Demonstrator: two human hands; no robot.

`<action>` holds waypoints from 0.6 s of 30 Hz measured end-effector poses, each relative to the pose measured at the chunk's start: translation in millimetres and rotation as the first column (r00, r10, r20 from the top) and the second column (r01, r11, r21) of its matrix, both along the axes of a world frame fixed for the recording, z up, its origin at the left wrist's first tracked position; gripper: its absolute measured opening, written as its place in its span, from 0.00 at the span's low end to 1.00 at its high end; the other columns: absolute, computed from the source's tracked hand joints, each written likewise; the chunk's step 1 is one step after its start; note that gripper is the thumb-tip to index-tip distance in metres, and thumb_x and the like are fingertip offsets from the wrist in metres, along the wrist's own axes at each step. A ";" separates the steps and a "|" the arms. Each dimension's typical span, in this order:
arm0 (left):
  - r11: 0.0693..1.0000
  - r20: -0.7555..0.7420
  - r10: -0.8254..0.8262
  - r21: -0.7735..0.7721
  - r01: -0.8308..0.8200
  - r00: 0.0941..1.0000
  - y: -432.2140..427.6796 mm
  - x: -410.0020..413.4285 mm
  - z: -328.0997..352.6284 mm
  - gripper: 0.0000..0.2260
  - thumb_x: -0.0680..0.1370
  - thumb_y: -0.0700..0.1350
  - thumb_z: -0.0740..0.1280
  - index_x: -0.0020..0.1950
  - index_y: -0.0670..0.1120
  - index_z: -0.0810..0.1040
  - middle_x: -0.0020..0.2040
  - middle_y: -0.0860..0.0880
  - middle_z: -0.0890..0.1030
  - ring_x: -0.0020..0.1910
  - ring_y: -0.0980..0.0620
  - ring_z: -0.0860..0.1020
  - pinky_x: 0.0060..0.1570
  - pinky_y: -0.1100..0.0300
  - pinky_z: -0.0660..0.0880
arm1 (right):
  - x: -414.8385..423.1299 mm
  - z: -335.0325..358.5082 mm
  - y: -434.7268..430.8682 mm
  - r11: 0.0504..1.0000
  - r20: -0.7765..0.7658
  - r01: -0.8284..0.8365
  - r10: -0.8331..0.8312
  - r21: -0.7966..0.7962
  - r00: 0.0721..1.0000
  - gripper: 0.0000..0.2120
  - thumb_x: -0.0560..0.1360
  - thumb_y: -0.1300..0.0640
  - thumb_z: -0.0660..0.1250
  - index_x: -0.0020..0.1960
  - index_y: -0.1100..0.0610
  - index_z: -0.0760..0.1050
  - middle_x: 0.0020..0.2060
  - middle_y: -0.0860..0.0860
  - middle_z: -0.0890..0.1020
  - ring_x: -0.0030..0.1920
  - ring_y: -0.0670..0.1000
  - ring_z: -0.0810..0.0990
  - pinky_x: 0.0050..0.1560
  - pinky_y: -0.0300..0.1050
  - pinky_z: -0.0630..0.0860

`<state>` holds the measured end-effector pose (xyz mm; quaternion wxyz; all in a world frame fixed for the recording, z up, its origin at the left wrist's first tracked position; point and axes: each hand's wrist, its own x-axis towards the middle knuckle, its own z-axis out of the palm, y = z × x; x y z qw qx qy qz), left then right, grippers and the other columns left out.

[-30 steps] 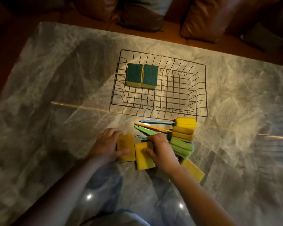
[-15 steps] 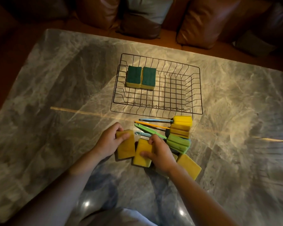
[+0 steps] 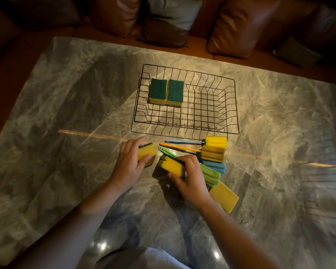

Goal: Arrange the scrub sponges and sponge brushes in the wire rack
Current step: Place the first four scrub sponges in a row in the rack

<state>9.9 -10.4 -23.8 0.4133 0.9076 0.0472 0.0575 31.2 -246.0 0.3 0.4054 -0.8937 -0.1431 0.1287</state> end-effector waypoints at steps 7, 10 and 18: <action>0.996 -0.042 -0.071 0.056 0.073 0.997 -3.7 -28.5 -4.5 0.20 0.77 0.55 0.67 0.66 0.48 0.77 0.60 0.49 0.72 0.60 0.48 0.69 0.58 0.50 0.70 | -15.2 -13.9 -1.3 0.999 -0.075 -0.022 0.019 -0.040 0.997 0.26 0.69 0.45 0.79 0.61 0.44 0.71 0.59 0.39 0.65 0.63 0.35 0.67 0.60 0.25 0.69; 0.997 -0.097 -0.032 0.066 0.039 0.995 -6.9 -35.1 -4.3 0.18 0.76 0.50 0.73 0.65 0.52 0.78 0.61 0.50 0.71 0.61 0.46 0.69 0.56 0.47 0.71 | -23.0 -19.5 -0.5 0.998 -0.105 0.044 -0.048 -0.038 0.993 0.21 0.70 0.41 0.76 0.58 0.43 0.72 0.57 0.39 0.65 0.63 0.33 0.66 0.59 0.24 0.69; 1.000 -0.212 0.030 0.014 -0.027 0.977 -18.1 -41.7 -1.6 0.16 0.70 0.49 0.79 0.56 0.57 0.82 0.63 0.51 0.70 0.62 0.44 0.68 0.56 0.43 0.70 | -26.1 -26.3 5.0 0.977 -0.196 0.191 -0.208 -0.099 0.958 0.10 0.76 0.53 0.74 0.48 0.50 0.72 0.54 0.43 0.70 0.56 0.33 0.70 0.49 0.23 0.70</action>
